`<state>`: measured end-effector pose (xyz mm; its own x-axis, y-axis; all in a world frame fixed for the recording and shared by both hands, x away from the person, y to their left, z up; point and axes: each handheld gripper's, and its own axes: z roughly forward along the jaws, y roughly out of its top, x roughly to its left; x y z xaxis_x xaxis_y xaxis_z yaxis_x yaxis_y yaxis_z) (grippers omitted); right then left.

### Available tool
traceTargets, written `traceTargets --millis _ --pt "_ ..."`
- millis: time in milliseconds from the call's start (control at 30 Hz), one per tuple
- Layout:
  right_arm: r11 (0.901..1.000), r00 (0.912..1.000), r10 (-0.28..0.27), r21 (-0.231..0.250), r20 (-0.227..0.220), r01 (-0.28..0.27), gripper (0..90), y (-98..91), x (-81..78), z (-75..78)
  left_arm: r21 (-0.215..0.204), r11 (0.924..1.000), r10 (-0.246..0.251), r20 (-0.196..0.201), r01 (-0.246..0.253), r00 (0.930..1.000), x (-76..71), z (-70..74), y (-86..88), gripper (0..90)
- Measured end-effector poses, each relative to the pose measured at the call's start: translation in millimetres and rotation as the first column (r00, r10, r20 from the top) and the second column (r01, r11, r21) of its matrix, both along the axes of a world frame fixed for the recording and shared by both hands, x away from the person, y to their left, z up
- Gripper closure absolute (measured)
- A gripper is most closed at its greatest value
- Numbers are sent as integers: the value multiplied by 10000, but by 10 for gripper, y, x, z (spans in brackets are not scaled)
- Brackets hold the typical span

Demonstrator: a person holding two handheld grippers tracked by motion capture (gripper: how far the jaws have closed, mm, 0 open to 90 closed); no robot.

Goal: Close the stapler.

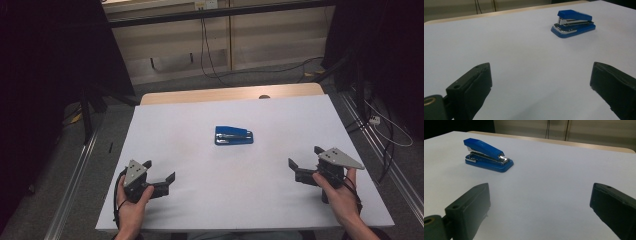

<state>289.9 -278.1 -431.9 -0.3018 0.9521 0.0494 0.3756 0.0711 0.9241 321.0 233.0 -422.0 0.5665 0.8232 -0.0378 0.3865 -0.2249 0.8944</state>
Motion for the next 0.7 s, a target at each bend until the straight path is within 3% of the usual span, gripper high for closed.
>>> traceTargets --millis 167,333,433,700 --pt "9999 9999 -115 28 119 115 27 -39 -109 -2 -108 9999 66 153 -65 9999 15 10 -13 41" --pt "9979 9966 -647 0 510 648 25 -72 -159 -15 -42 10000 -34 146 35 9999 8 11 -39 41" --pt "9977 9970 -682 83 353 679 24 -52 -162 -40 -157 9999 -6 177 9 9998 9 14 -38 41" --pt "9984 9979 -467 349 447 451 22 -43 -132 -33 -222 9997 92 76 -90 9999 38 12 -14 41"
